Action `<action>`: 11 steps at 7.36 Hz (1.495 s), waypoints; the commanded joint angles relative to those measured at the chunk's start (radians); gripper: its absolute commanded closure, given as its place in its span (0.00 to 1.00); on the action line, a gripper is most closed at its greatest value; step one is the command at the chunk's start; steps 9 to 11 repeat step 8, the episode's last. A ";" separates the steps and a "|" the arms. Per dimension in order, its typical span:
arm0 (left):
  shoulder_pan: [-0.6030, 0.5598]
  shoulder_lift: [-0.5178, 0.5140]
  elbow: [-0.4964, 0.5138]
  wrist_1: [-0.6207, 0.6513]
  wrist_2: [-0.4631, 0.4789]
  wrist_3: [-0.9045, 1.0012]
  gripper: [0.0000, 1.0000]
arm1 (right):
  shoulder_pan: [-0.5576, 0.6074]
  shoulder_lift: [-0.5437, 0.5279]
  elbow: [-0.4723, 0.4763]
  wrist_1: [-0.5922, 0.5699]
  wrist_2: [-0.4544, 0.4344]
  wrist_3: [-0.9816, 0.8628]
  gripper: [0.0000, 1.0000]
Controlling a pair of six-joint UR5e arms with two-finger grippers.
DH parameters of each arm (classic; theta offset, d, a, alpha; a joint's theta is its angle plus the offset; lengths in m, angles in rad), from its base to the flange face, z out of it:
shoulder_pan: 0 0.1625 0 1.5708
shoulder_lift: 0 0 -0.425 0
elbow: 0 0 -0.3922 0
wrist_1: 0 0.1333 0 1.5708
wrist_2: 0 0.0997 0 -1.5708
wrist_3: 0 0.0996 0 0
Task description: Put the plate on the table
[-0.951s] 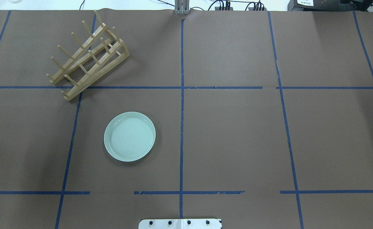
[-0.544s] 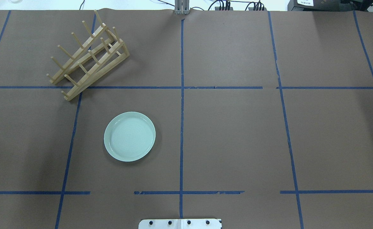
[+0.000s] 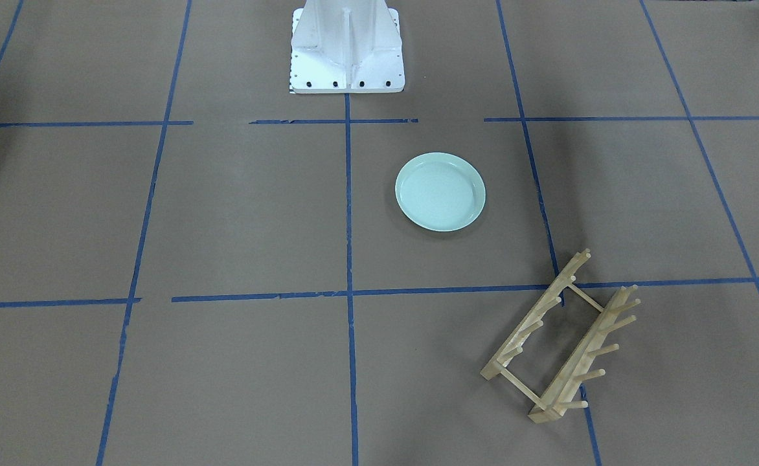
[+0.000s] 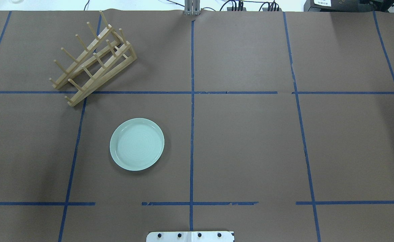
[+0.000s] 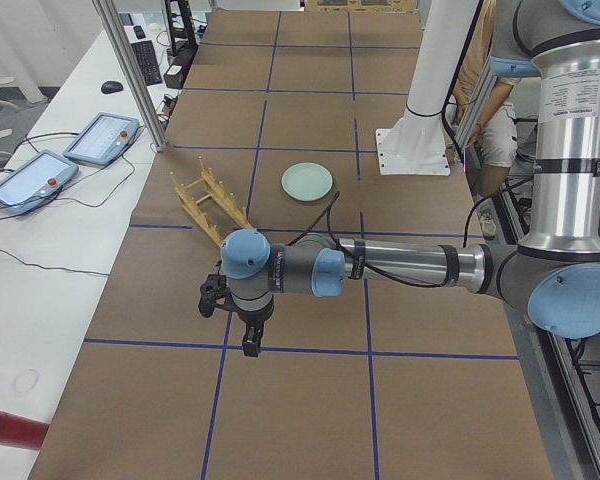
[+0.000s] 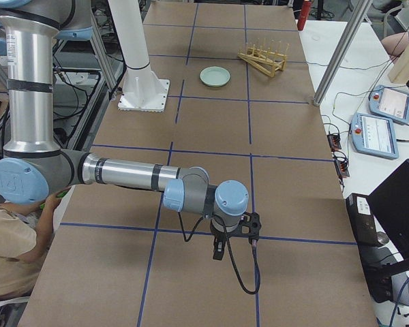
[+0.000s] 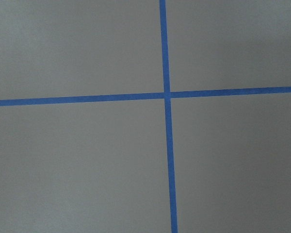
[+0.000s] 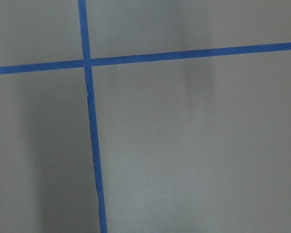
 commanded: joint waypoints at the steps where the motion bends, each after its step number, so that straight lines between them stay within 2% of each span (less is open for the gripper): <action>1: 0.001 -0.005 0.001 0.060 -0.009 0.034 0.00 | 0.000 0.000 0.001 0.000 0.000 0.000 0.00; 2: -0.002 -0.002 -0.004 0.080 -0.033 0.034 0.00 | 0.000 0.000 0.001 0.000 0.000 0.000 0.00; 7: -0.083 -0.009 -0.024 0.084 -0.029 0.040 0.00 | 0.000 0.000 0.001 0.000 0.000 0.000 0.00; 11: -0.084 -0.014 -0.021 0.082 -0.029 0.038 0.00 | 0.000 0.000 0.001 0.000 0.000 0.000 0.00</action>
